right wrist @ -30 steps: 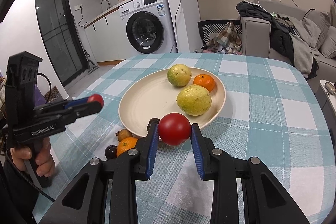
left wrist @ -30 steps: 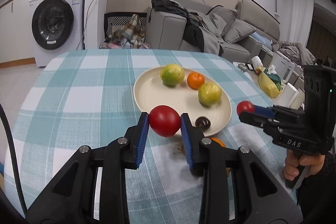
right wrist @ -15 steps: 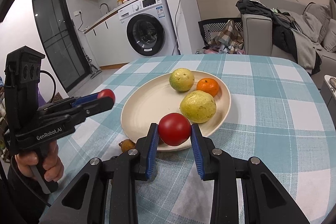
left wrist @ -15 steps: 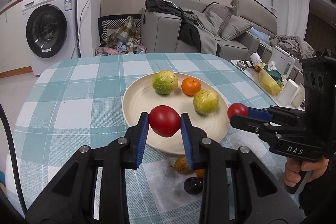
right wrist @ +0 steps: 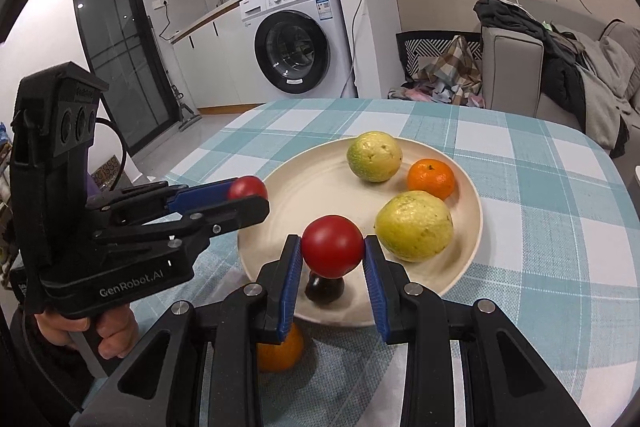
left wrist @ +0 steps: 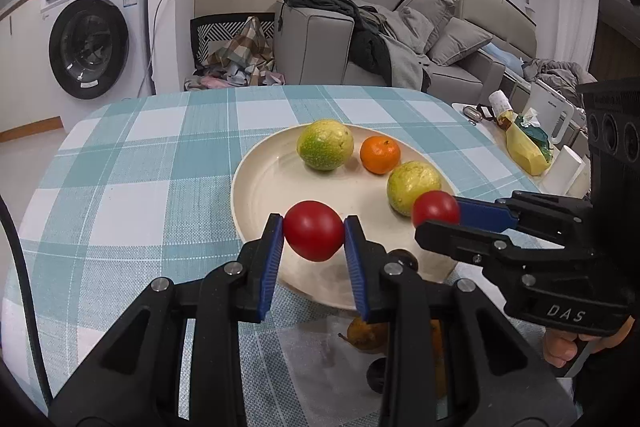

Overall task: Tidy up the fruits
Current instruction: 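Lift and carry the tomato with the left tool while the right tool carries its tomato over the plate, then open both tools to drop the two red tomatoes onto the plate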

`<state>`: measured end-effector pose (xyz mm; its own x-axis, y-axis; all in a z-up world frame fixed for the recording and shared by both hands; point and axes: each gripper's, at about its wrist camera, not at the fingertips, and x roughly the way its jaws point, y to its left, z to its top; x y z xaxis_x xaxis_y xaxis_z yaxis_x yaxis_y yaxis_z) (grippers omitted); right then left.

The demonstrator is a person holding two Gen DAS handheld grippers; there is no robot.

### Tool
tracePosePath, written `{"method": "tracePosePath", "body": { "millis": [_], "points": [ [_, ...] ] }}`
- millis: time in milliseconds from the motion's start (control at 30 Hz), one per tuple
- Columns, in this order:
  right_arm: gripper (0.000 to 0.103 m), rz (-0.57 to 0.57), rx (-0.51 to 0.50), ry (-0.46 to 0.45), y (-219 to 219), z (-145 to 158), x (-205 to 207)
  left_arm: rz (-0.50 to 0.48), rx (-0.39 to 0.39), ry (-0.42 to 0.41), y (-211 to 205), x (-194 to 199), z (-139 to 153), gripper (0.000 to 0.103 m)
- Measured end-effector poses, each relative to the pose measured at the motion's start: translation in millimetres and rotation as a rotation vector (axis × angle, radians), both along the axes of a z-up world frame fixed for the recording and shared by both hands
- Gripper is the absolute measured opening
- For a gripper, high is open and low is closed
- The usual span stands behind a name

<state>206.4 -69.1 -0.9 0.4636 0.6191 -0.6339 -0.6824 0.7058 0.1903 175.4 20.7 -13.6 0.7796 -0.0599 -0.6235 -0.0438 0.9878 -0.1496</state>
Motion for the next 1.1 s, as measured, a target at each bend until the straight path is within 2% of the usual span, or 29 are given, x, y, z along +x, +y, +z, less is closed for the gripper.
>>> {"method": "tracePosePath", "body": {
  "millis": [267, 967, 1100],
  "points": [
    [0.032, 0.019, -0.023, -0.003, 8.4, -5.3, 5.4, 0.012, 0.012, 0.029, 5.2, 8.3, -13.7, 0.028],
    [0.032, -0.021, -0.067, 0.024, 11.4, -16.6, 13.2, 0.020, 0.006, 0.049, 10.6, 10.6, -18.4, 0.028],
    [0.039, -0.040, -0.066, 0.007, 8.8, -15.0, 12.1, 0.029, 0.006, 0.036, 11.1, 7.8, -16.4, 0.028]
  ]
}}
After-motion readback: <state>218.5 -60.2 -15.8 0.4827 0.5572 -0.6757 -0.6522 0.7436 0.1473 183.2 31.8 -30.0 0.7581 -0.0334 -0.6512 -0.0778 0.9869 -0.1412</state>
